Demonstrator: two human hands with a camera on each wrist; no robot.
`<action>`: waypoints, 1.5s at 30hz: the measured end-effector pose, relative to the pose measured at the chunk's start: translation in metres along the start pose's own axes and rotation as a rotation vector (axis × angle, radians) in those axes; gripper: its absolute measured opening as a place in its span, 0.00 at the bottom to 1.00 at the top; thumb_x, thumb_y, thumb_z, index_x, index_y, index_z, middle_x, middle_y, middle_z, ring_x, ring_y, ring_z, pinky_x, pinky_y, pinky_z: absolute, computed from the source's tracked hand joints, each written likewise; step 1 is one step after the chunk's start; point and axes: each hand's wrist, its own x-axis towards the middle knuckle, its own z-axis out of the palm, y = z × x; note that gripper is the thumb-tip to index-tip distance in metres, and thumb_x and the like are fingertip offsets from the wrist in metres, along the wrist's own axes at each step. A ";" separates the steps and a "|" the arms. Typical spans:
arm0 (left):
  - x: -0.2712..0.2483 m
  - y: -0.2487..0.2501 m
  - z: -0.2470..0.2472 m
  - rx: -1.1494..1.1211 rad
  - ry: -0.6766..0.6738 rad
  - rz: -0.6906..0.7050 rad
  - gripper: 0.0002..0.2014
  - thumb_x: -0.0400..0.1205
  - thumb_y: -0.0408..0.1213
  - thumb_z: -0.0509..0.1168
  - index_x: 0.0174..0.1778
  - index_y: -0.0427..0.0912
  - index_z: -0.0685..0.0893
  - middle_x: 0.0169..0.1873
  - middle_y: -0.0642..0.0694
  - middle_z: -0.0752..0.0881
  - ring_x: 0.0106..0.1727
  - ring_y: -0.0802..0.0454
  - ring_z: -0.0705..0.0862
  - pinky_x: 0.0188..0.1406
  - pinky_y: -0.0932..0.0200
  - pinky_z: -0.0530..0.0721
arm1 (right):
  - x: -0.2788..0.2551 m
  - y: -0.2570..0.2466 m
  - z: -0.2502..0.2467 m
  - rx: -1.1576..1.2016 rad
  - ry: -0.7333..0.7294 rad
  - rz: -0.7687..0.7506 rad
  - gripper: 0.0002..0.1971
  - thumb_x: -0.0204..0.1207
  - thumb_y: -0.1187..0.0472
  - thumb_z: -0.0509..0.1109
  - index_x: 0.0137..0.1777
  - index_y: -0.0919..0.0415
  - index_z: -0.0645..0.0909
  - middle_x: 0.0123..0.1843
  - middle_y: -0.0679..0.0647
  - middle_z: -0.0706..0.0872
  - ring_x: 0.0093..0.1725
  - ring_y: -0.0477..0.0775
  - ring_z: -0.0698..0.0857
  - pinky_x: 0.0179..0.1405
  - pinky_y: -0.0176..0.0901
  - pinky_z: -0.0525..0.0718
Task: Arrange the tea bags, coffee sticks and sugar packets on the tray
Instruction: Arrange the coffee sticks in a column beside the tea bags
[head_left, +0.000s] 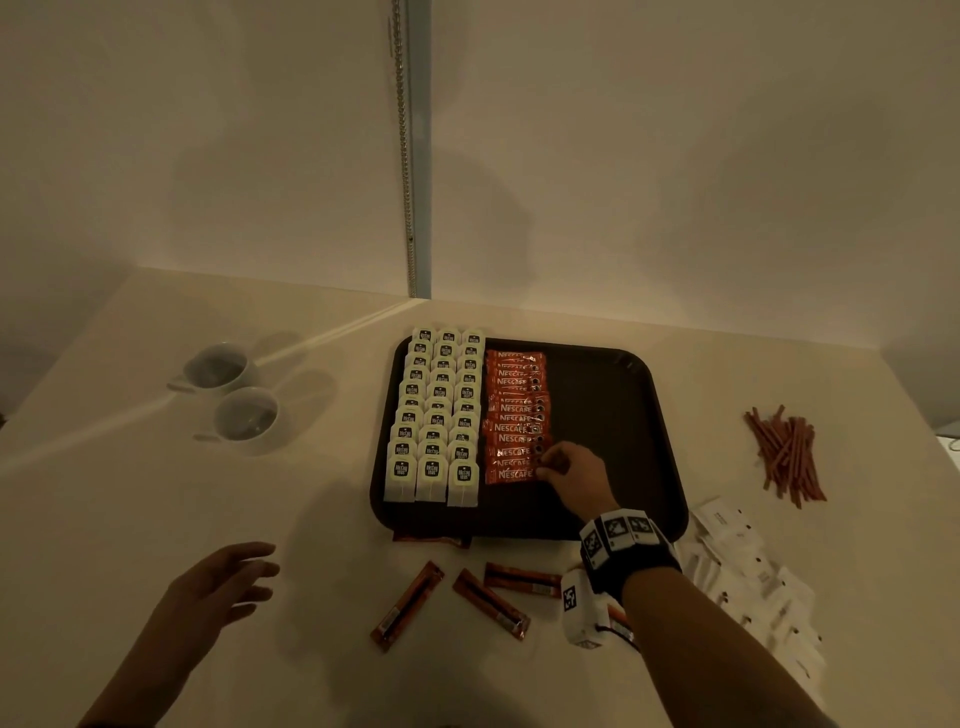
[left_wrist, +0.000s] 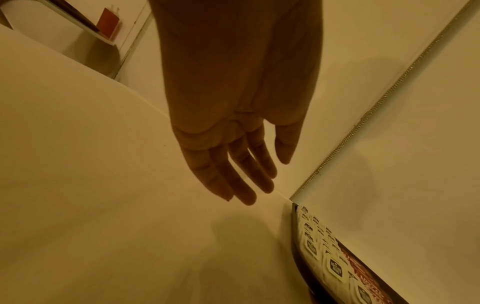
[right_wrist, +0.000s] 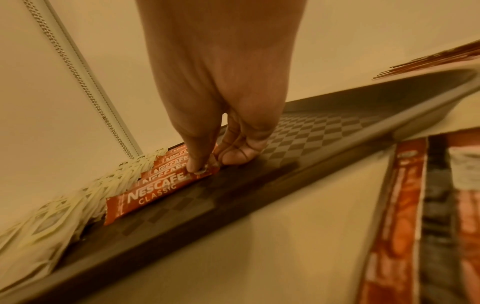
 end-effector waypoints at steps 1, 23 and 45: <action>0.001 -0.001 0.000 -0.003 0.001 0.000 0.10 0.85 0.28 0.59 0.55 0.36 0.85 0.47 0.35 0.88 0.47 0.35 0.85 0.48 0.49 0.80 | 0.000 0.000 0.000 0.005 0.001 0.000 0.09 0.73 0.63 0.74 0.52 0.60 0.82 0.56 0.54 0.82 0.54 0.46 0.79 0.53 0.36 0.75; 0.020 0.007 0.141 1.121 -0.441 0.246 0.19 0.78 0.53 0.69 0.53 0.44 0.72 0.54 0.45 0.78 0.52 0.50 0.77 0.48 0.61 0.74 | -0.083 -0.002 -0.039 -0.481 -0.308 -0.052 0.11 0.76 0.52 0.70 0.53 0.57 0.79 0.48 0.50 0.82 0.47 0.47 0.82 0.48 0.37 0.79; 0.031 -0.013 0.153 1.191 -0.300 0.721 0.22 0.87 0.40 0.57 0.78 0.45 0.65 0.65 0.44 0.77 0.61 0.47 0.79 0.60 0.56 0.75 | -0.125 0.065 -0.022 -0.732 -0.307 -0.256 0.09 0.82 0.58 0.62 0.60 0.57 0.73 0.67 0.56 0.74 0.60 0.55 0.75 0.61 0.49 0.77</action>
